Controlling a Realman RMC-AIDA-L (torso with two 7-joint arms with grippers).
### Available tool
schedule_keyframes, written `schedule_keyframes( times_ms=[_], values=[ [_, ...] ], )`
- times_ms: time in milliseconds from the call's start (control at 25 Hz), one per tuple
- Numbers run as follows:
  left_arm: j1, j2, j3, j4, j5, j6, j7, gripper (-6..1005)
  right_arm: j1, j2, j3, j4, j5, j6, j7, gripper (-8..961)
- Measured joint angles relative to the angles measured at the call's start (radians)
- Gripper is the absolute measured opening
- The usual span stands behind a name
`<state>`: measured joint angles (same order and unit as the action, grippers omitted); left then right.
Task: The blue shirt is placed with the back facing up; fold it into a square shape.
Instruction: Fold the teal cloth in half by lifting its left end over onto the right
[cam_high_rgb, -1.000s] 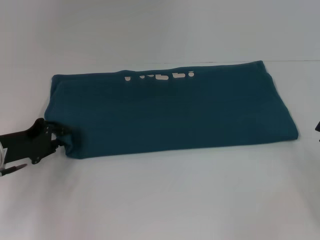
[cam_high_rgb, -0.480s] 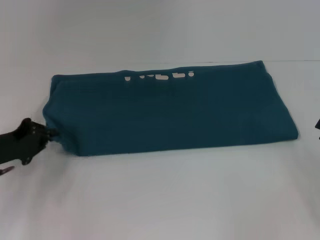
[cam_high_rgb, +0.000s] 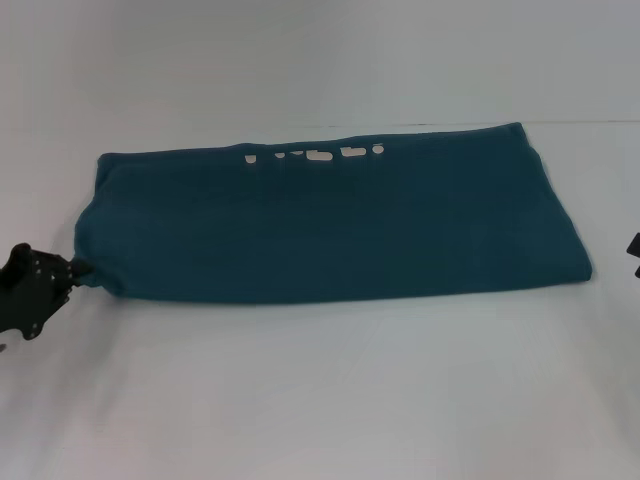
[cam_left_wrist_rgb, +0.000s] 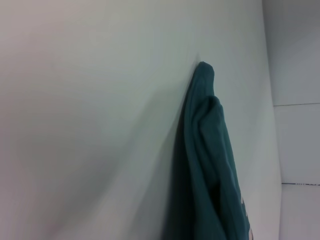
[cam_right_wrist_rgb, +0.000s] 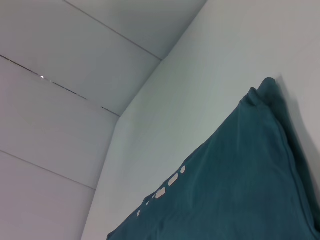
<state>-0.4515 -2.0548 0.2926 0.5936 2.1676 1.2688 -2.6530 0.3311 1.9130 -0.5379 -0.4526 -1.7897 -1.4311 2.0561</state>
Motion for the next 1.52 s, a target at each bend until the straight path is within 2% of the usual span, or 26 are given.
schedule_keyframes(
  times_ms=[440, 880, 1120, 1280, 1520],
  values=[
    [0.015, -0.007, 0.008, -0.032, 0.026, -0.04, -0.001, 53, -0.007, 0.001, 0.0, 0.0, -0.002, -0.002, -0.006, 683],
    [-0.019, -0.003, 0.027, -0.047, 0.083, -0.071, -0.003, 483, -0.008, 0.003, 0.001, 0.0, -0.002, -0.002, -0.005, 682],
    [-0.063, 0.0, 0.027, -0.085, 0.083, -0.114, 0.003, 551, -0.005, 0.003, 0.001, 0.0, -0.002, -0.002, -0.006, 681],
    [-0.091, 0.002, 0.028, -0.106, 0.084, -0.146, 0.005, 551, -0.004, 0.003, 0.001, 0.0, -0.002, -0.002, -0.005, 681],
    [-0.096, 0.001, 0.036, -0.102, 0.077, -0.139, 0.005, 550, -0.006, 0.002, 0.001, 0.0, 0.0, -0.002, -0.001, 682]
  ],
)
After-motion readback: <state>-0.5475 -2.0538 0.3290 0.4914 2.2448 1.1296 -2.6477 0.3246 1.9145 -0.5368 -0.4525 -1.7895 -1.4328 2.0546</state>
